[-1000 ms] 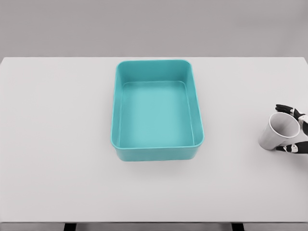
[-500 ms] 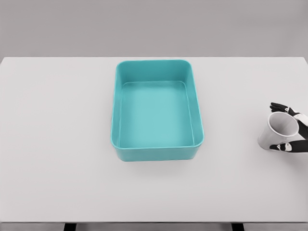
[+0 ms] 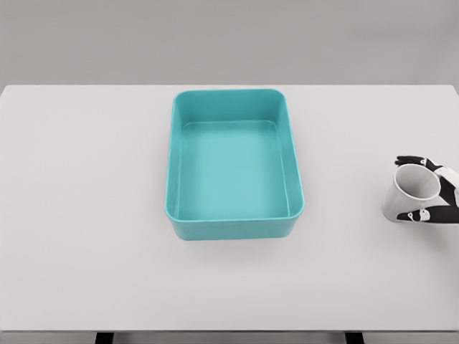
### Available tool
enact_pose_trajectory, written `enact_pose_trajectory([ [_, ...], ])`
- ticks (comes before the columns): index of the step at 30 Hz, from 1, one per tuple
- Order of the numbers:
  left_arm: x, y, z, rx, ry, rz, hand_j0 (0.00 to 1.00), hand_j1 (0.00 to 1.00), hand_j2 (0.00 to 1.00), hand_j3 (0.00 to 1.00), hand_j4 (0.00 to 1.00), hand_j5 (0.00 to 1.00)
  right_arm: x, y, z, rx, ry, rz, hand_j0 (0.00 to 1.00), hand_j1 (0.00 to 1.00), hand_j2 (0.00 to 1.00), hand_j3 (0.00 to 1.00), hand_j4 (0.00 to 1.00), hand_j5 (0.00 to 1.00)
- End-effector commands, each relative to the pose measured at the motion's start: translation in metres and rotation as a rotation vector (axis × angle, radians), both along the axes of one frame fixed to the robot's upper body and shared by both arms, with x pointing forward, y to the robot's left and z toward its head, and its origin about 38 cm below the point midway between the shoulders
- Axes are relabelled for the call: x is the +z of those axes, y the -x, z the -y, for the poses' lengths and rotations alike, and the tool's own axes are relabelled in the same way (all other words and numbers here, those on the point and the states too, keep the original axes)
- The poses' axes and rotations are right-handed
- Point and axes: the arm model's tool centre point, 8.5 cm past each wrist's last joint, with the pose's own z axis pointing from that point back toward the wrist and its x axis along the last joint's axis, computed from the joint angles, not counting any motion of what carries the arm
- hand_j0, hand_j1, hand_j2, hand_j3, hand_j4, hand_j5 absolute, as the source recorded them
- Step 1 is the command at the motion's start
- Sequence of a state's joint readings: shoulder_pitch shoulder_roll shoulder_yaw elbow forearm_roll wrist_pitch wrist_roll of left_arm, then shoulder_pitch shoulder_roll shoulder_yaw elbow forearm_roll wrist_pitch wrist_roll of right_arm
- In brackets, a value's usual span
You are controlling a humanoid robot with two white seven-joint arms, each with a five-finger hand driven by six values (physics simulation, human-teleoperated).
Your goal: Put the paper cup into the basket with your right arm
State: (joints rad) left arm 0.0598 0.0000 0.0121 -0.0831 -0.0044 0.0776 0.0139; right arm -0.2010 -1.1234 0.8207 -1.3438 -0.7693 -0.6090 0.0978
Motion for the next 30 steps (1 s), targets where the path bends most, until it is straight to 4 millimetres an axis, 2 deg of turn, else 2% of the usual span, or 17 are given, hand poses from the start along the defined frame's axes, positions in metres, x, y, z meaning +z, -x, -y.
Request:
enact_pose_trajectory([
  [1,0.0,0.0,0.0,0.0,0.0,-0.001,1.0,1.0,1.0,1.0,1.0,1.0,-0.001,0.001,-0.001,0.011,0.012,-0.002,0.63,0.63,0.63,0.63,0.63,0.63],
  [12,0.0,0.0,0.0,0.0,0.0,0.001,1.0,1.0,1.0,1.0,1.0,1.0,0.008,-0.005,-0.003,0.013,0.003,0.03,0.6,0.6,0.6,0.6,0.6,0.6],
  [30,0.0,0.0,0.0,0.0,0.0,-0.001,1.0,1.0,1.0,1.0,1.0,1.0,0.046,-0.055,-0.063,0.109,-0.098,0.21,0.62,0.62,0.62,0.62,0.62,0.62],
])
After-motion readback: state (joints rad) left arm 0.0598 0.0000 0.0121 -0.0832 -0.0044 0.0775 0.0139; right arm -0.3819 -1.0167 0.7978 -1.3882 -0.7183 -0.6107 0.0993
